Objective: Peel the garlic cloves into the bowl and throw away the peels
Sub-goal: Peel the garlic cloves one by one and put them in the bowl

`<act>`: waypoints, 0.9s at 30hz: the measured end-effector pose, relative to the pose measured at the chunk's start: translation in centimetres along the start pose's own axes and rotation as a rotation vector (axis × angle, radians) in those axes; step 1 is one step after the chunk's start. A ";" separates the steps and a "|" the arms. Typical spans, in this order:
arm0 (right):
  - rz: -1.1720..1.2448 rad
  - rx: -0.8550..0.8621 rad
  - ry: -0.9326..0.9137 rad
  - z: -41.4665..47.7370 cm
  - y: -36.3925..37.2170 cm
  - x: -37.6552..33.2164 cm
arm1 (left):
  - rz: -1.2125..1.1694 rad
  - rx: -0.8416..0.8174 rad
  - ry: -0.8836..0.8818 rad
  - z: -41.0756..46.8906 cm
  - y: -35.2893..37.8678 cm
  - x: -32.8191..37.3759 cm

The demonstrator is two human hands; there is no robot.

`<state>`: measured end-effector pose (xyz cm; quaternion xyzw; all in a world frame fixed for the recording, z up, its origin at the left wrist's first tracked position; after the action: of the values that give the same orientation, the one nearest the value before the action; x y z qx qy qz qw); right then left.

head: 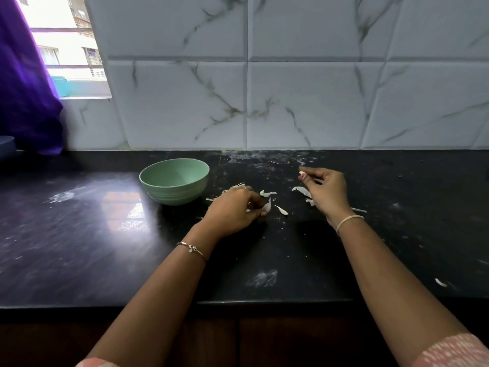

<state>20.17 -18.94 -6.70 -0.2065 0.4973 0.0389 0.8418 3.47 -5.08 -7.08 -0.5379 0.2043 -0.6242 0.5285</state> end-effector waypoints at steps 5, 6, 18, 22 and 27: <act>0.046 0.237 0.031 0.8 -1.3 0.1 | 0.004 -0.025 0.067 4.8 1.3 4.1; 0.057 0.263 0.042 0.9 -1.4 0.2 | 0.031 -0.044 0.071 5.9 1.8 4.9; 0.016 0.200 0.032 1.2 -0.8 0.6 | 0.047 -0.221 -0.089 7.7 2.2 4.6; 0.066 0.048 0.053 0.6 -0.2 0.3 | 0.087 -0.271 -0.083 5.2 2.2 3.5; 0.063 -0.148 0.055 -1.0 -0.1 -0.4 | 0.143 -0.067 -0.073 2.9 1.5 2.1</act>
<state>19.20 -19.36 -6.77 -0.2533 0.5222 0.0962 0.8087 7.00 -6.57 -6.33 -0.5615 0.2437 -0.5577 0.5606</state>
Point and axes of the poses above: each hand's wrist, its own z-axis towards the middle knuckle, its own y-axis out of the palm, x = y × z, the point moved 1 cm from there along z, towards the middle knuckle, and after that the axes turned 7 degrees about -z, right-handed, at the moved point
